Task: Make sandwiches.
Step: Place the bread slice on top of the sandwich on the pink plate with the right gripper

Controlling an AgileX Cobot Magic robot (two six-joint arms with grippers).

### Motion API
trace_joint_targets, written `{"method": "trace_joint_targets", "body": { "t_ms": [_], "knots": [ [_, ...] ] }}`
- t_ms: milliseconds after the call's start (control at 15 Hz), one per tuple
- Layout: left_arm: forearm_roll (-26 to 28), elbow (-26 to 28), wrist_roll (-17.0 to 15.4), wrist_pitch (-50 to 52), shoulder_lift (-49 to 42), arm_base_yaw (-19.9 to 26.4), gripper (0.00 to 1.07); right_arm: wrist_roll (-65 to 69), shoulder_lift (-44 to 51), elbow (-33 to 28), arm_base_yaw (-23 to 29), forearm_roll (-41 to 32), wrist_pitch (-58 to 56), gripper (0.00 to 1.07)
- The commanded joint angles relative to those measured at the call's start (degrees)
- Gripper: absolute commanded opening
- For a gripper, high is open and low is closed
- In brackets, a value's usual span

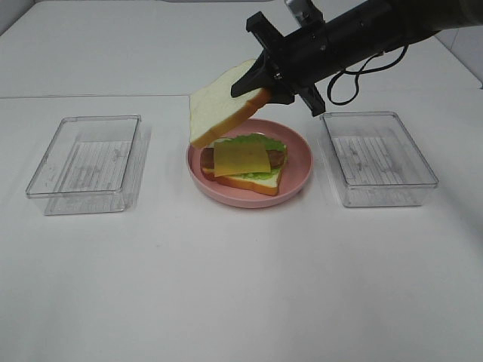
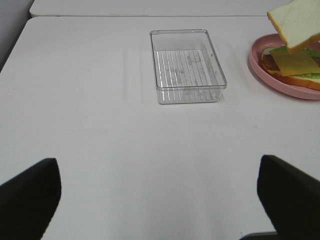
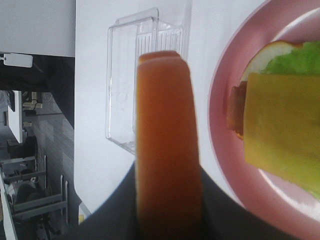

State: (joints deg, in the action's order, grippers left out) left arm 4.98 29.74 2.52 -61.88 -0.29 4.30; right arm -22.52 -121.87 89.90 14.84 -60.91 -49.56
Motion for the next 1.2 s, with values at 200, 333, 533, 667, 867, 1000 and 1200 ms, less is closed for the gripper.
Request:
{"method": "trace_joint_targets", "body": {
  "t_ms": [200,333,533,667,867,1000,1200],
  "knots": [
    [0.6,-0.1,-0.2,0.6,-1.1,0.1,1.02,2.2,-5.4,3.7,-0.1,-0.3,2.2,0.0],
    [0.6,-0.1,-0.2,0.6,-1.1,0.1,1.02,2.7,-6.4,3.7,-0.1,-0.3,2.3,0.0],
    [0.6,-0.1,-0.2,0.6,-1.1,0.1,1.02,3.3,-8.1,3.7,-0.1,-0.3,1.9,0.0],
    [0.6,-0.1,-0.2,0.6,-1.1,0.1,1.02,3.3,-8.4,3.7,-0.1,-0.1,2.1,0.0],
    [0.6,-0.1,-0.2,0.6,-1.1,0.1,1.02,5.3,-8.4,3.7,-0.1,3.5,2.6,0.0],
    [0.6,-0.1,-0.2,0.6,-1.1,0.1,1.02,7.1,-8.4,3.7,-0.1,6.0,2.6,0.0],
    [0.6,-0.1,-0.2,0.6,-1.1,0.1,1.02,7.8,-8.4,3.7,-0.1,7.3,2.5,0.15]
  ]
}}
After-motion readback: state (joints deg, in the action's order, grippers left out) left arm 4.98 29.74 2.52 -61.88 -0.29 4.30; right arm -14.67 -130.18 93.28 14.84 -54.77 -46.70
